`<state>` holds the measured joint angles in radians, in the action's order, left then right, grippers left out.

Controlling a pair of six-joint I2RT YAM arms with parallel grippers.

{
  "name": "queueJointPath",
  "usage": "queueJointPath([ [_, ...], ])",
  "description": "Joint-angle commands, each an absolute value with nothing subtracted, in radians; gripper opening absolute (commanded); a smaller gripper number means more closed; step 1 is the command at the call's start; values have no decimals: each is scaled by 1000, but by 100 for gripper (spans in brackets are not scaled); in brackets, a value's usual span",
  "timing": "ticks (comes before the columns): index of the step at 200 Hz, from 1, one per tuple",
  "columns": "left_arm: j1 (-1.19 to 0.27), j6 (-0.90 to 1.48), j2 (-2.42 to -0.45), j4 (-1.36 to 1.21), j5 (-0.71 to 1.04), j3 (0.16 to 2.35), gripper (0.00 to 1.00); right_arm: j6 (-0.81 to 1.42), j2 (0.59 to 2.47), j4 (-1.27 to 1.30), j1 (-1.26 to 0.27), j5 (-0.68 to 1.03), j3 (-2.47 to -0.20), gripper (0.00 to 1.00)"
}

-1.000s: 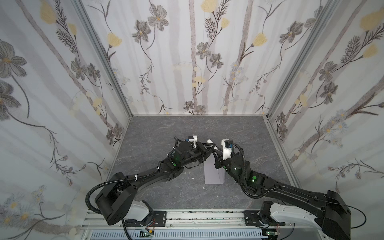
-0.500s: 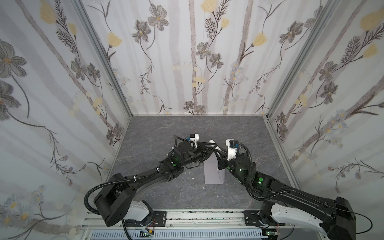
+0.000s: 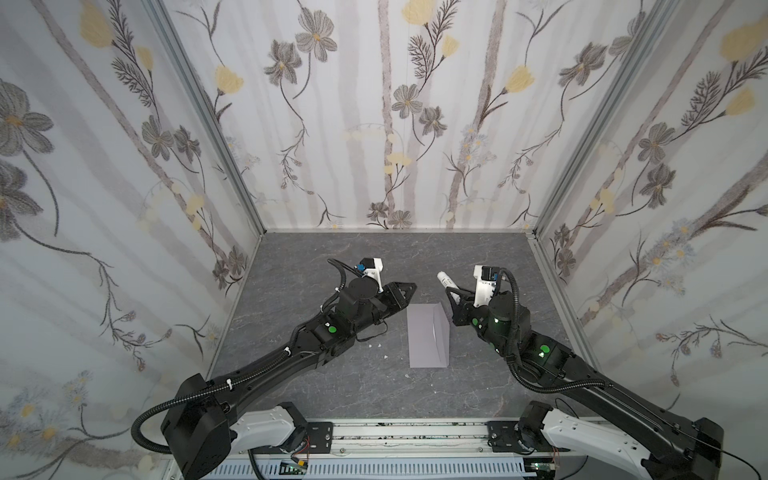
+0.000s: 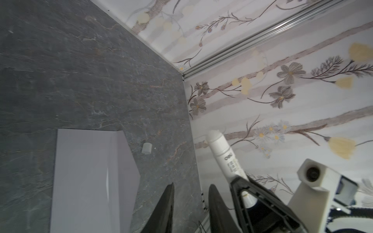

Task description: Place the letter into the envelope and seal it

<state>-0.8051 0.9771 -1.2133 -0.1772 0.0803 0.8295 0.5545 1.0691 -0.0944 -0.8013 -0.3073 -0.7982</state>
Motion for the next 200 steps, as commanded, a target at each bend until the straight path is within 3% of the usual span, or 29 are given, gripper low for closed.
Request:
queueJointPath([
  [1,-805,823,-1234,-117,15,797,27,589,1105,-280,-777,-222,-846,0],
  [40,-805,681,-1326,-144,18,778,24,600,1227,-494,-778,-153,-923,0],
  [65,-805,629,-1369,-296,96,718,23,620,1289,-549,-781,-134,-924,0],
  [125,-805,611,-1580,-383,215,751,12,662,1370,-545,-785,-117,-891,0],
  [174,-805,619,-1717,-320,232,821,10,671,1435,-499,-785,-103,-873,0],
  [200,-804,607,-1754,-266,208,848,2,672,1475,-463,-785,-81,-866,0],
])
